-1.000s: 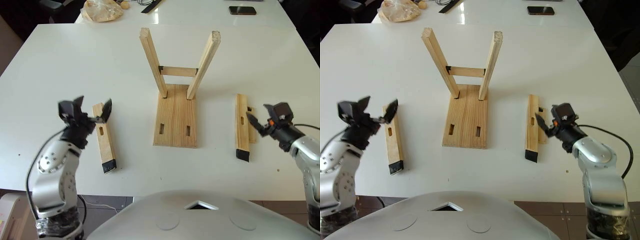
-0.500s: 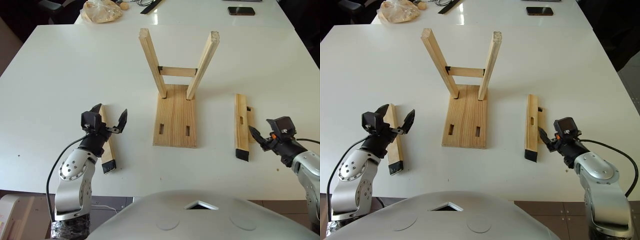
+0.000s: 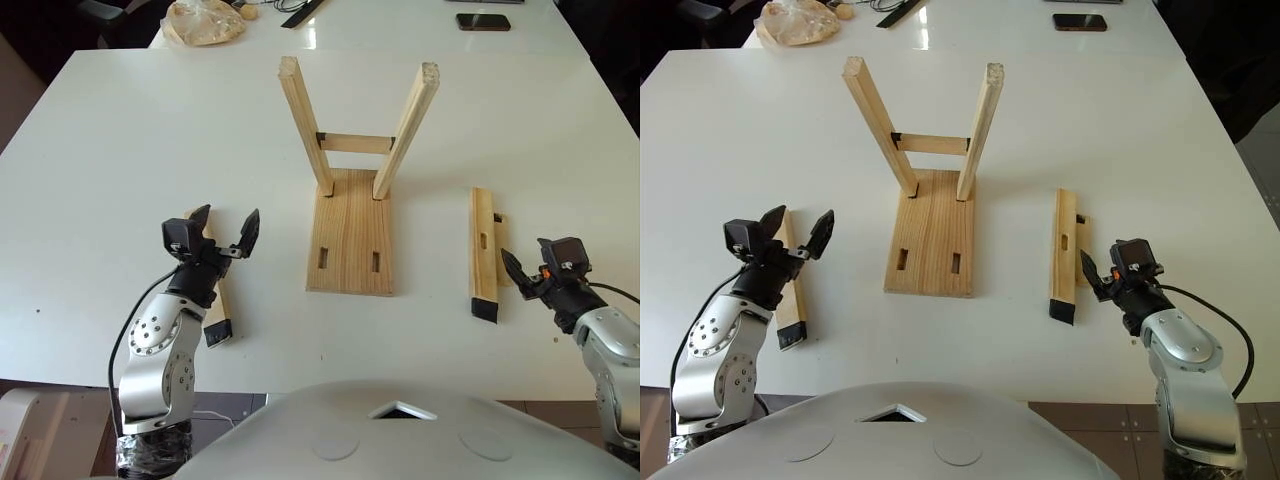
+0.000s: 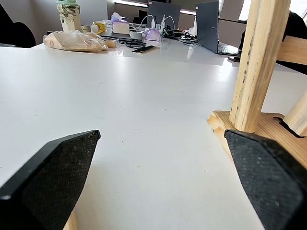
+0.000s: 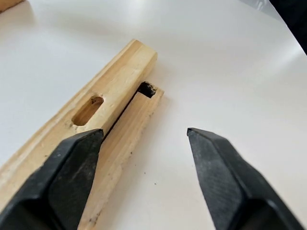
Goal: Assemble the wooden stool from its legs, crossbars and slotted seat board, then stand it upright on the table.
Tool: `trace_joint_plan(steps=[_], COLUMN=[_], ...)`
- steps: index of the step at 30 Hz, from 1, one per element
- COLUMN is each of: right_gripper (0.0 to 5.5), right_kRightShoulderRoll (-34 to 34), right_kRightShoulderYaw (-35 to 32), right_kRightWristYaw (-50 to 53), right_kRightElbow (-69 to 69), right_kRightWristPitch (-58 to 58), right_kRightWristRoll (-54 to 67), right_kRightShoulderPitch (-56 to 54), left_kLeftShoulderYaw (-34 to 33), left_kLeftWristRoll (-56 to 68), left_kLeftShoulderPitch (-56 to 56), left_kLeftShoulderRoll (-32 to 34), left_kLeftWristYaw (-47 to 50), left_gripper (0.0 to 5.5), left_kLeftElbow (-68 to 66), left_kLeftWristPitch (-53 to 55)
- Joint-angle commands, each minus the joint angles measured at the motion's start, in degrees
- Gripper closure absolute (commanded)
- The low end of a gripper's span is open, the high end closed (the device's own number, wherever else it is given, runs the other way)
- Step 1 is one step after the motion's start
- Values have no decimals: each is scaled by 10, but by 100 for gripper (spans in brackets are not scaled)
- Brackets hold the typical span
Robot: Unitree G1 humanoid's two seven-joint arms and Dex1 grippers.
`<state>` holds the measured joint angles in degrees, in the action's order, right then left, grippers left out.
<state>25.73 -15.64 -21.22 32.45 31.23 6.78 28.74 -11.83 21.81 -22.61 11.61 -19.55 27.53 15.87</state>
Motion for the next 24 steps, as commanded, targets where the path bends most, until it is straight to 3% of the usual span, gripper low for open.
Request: trace_joint_plan(steps=[1, 11, 19, 24], right_gripper=[226, 226, 226, 226], right_kRightShoulderRoll=[-4, -20, -26, -54], right_kRightShoulderYaw=[-7, 49, 57, 42], right_kRightWristYaw=[7, 6, 8, 18], right_kRightElbow=[-19, -39, -29, -52], right_kRightWristPitch=[-14, -36, -22, 75], right_kRightWristRoll=[2, -25, -22, 16], right_kRightShoulderPitch=[-25, 31, 30, 22], left_kLeftShoulderYaw=[3, 13, 25, 32], left_kLeftWristRoll=[20, 13, 9, -2], left_kLeftShoulderPitch=[13, 17, 16, 21], left_kLeftShoulderRoll=[-5, -3, -4, -4], left_kLeftWristYaw=[12, 20, 24, 33], left_gripper=[69, 69, 69, 69], left_kLeftElbow=[13, -7, -7, -10], left_kLeftWristPitch=[19, 21, 21, 23])
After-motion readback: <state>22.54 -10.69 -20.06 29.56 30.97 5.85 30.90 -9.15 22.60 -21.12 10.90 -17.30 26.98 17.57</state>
